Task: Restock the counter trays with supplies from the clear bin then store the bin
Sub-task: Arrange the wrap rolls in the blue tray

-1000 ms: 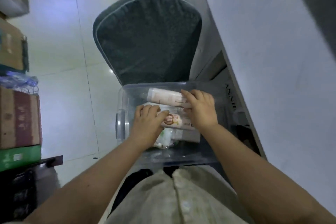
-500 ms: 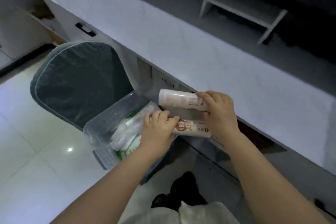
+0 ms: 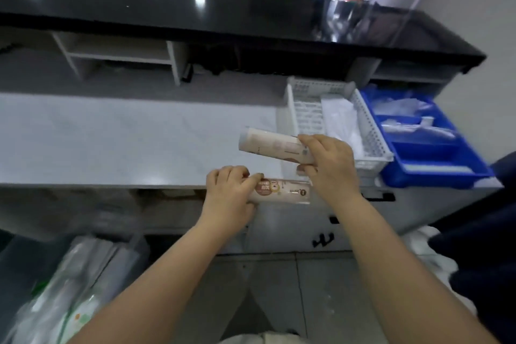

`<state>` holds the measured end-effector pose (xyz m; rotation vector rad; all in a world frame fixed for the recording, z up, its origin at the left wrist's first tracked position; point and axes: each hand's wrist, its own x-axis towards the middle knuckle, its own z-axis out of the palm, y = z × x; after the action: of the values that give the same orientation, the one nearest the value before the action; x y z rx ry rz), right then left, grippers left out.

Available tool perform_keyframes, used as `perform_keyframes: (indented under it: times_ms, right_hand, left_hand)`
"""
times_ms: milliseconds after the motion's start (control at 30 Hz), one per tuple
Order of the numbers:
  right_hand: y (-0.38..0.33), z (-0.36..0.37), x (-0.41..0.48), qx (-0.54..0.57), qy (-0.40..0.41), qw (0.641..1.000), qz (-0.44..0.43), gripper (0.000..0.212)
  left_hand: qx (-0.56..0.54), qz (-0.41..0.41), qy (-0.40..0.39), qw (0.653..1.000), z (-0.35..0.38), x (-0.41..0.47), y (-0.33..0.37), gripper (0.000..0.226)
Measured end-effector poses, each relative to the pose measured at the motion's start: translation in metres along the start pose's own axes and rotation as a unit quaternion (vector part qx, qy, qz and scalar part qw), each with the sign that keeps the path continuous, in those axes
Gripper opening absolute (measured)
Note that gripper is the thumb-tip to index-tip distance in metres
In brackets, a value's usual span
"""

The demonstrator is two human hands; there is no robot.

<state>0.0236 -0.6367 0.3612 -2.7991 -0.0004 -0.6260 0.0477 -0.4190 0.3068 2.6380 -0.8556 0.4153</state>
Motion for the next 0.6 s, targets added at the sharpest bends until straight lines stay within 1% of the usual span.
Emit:
perform_keyframes:
  times_ms: [233, 367, 467, 600]
  right_hand:
    - [0.172, -0.081, -0.023, -0.073, 0.048, 0.994, 0.064, 0.058]
    - [0.256, -0.112, -0.024, -0.083, 0.057, 0.990, 0.103, 0.057]
    - [0.309, -0.124, -0.025, -0.094, 0.046, 0.988, 0.116, 0.059]
    - [0.366, -0.124, -0.024, -0.103, 0.044, 0.984, 0.136, 0.059]
  left_hand:
    - [-0.051, 0.046, 0.018, 0.997, 0.067, 0.099, 0.136, 0.059]
    - [-0.066, 0.057, 0.013, 0.996, 0.097, 0.151, 0.199, 0.059]
    - [-0.060, 0.060, -0.001, 0.996, 0.116, 0.179, 0.222, 0.059]
    - [-0.027, 0.024, 0.004, 0.999, 0.129, 0.220, 0.213, 0.058]
